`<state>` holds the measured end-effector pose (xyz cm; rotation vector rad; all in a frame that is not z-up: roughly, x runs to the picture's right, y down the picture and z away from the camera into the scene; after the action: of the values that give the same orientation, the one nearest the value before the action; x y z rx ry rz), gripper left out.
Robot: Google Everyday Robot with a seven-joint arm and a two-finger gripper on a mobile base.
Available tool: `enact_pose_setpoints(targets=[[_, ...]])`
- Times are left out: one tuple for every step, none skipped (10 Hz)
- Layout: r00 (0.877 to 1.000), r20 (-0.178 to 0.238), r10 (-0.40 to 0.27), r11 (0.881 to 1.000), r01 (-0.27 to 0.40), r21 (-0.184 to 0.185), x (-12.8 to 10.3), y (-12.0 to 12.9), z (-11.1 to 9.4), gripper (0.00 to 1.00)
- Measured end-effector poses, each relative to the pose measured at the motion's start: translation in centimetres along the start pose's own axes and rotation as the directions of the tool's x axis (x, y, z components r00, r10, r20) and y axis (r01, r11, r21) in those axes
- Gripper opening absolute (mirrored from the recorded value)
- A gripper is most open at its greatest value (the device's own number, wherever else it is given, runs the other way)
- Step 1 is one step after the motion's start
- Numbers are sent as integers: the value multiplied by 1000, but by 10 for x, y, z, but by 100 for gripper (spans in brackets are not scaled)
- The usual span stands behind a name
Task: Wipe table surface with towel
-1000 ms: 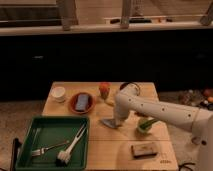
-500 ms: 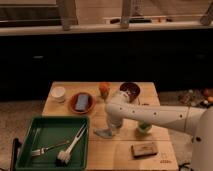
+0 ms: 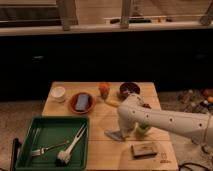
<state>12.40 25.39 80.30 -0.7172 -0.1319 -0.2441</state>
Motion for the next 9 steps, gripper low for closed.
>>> enact_pose_setpoints(targets=[[999,-7,40,999,-40,11,9,-4,-2,0],[997,-19,71,997,-70,24,17,-12,-4,0],[996,-28,89,995,-88,40,22,-22,-7,0],[995,-38,91,995,-89,53,22,-30,-11,0],[995,-46,93,994,-90,62,21,-38,-17,0],[995,-60,81,995,-77,64,17,-45,-19,0],[996,-64,60,996,-55,67,5,-55,-21,0],[997,-75,24,998,-19,67,-10,-63,-21,0],[997,-77,-5,998,9,62,-23,-66,-21,0]])
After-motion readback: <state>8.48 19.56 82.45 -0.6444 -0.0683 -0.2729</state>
